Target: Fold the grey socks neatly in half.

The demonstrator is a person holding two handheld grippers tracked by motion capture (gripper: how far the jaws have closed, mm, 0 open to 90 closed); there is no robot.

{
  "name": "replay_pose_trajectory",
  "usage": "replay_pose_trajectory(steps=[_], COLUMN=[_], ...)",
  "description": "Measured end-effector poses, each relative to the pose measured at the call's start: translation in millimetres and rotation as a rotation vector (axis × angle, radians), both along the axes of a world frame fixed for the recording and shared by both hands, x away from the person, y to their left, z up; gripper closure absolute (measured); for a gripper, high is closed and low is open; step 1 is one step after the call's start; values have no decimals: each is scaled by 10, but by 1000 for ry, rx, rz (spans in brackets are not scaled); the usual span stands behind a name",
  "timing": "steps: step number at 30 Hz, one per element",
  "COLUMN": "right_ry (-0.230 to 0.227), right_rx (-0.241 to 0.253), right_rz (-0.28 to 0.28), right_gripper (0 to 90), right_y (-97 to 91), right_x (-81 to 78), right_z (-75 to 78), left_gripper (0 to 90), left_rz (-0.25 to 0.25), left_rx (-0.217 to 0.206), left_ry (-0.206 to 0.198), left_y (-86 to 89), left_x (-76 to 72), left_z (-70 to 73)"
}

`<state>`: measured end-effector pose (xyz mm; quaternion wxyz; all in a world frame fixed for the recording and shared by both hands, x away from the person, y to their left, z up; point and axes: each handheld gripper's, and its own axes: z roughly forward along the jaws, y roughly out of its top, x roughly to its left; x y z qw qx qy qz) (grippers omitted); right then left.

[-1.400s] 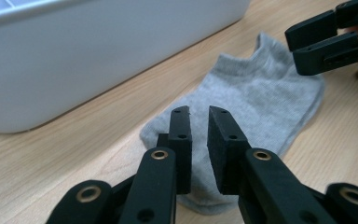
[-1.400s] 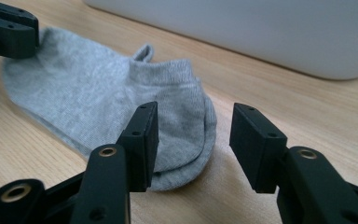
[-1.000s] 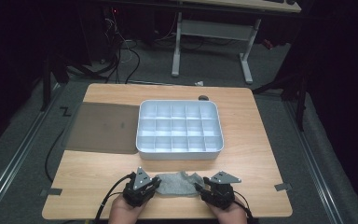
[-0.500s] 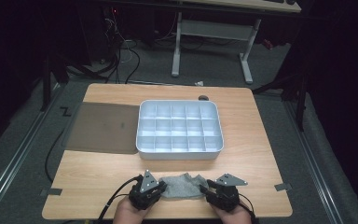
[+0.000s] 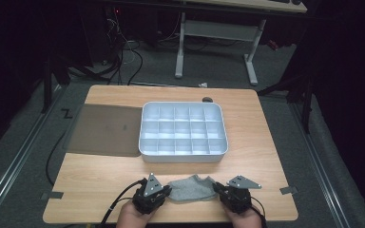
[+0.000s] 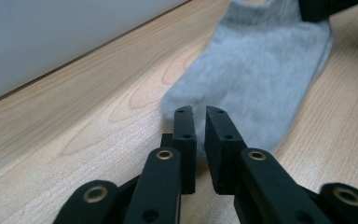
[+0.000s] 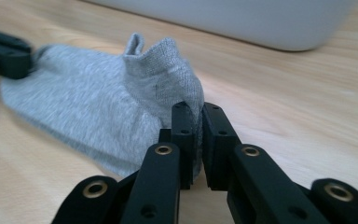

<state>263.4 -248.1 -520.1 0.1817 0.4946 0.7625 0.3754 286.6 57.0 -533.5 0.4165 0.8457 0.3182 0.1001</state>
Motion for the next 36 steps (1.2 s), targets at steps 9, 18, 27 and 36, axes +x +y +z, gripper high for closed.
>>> replay_pose_trajectory(steps=[9,18,27,36], right_ry=[9,11,12,20], right_rx=[12,20,25,31], right_rz=[-8,-21,-26,-37], right_gripper=[846,841,834,827], right_y=[-89,-149,-182,-185], right_x=[-16,-36,-64,-65], right_z=[25,31,49,32], left_gripper=[772,761,749,763], left_rz=[-5,-41,-36,-61], left_rx=[-83,-85,-154,-40], left_ry=[-37,-50,-134,-13], left_y=[6,-167,-202,-320], left_x=[-55,-55,-36,80], left_z=[80,62,127,16])
